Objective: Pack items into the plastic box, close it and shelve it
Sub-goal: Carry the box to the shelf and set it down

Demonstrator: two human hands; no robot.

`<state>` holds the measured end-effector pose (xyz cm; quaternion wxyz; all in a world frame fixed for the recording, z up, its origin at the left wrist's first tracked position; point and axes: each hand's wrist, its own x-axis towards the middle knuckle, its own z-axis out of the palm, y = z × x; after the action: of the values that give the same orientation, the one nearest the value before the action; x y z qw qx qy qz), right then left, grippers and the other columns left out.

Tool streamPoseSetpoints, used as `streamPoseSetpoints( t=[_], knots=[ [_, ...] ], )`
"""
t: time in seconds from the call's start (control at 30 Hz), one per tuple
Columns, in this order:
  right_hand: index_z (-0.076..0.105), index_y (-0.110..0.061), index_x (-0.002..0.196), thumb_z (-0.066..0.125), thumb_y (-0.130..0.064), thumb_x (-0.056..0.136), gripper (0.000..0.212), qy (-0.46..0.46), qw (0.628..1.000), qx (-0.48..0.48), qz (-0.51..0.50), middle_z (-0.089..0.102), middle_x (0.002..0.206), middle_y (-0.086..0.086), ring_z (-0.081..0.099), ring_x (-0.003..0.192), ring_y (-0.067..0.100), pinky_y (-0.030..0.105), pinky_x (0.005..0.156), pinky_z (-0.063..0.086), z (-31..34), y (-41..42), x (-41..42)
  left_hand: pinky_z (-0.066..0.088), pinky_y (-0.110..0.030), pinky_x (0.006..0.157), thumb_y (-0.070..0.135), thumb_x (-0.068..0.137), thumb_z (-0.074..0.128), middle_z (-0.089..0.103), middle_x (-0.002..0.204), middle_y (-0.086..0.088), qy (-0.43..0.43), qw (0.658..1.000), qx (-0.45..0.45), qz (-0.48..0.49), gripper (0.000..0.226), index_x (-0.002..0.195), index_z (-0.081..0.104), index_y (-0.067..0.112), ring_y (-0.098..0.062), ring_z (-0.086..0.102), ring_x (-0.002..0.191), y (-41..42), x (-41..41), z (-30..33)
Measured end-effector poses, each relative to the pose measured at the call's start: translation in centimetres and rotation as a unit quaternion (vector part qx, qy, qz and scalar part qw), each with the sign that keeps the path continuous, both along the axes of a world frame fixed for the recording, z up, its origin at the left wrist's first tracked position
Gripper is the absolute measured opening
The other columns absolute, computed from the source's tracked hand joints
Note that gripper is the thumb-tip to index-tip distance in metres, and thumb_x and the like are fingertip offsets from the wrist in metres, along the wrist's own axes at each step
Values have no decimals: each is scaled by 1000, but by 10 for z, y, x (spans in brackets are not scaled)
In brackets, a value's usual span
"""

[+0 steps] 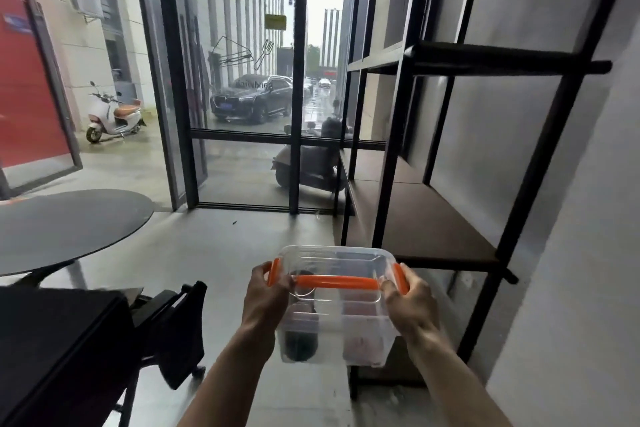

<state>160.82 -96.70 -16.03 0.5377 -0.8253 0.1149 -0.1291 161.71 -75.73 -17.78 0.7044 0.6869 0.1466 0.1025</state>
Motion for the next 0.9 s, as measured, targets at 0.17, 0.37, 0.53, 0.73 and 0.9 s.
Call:
streamPoseSetpoints(
  t=[0.17,0.37,0.53,0.73,0.9],
  knots=[
    [42,-13,151,61,-26,96,59,-3,1000,17,26,62,137,14,61,105,24,26,83,44,4,38,157,50,-35,68,31,93,60,56,116,-7,3,1000,-5,19,46,135,44,21,-16,58,86,39,149,-4],
    [38,-15,153,59,-30,97,61,-11,999,17,43,64,132,12,57,91,17,27,75,49,15,75,323,47,-29,58,34,93,60,56,115,-6,0,1000,1,29,47,135,43,22,-14,58,84,77,309,9],
    [44,-17,150,60,-30,96,58,-8,999,6,33,69,121,10,63,93,22,38,84,58,10,96,446,46,-27,56,33,95,58,53,114,-5,5,999,12,36,47,137,42,21,-14,55,82,96,431,6],
    [47,-17,149,62,-30,94,58,-6,999,19,34,70,123,12,64,93,22,33,87,54,-4,114,613,46,-29,59,29,94,59,53,115,-5,8,998,25,52,48,138,41,19,-16,57,85,111,590,0],
    [44,-18,151,61,-31,95,60,-14,999,31,42,68,126,10,57,92,18,27,83,48,8,119,758,47,-32,64,36,93,60,54,117,-6,-1,998,32,61,49,136,42,21,-21,55,93,116,727,22]
  ],
)
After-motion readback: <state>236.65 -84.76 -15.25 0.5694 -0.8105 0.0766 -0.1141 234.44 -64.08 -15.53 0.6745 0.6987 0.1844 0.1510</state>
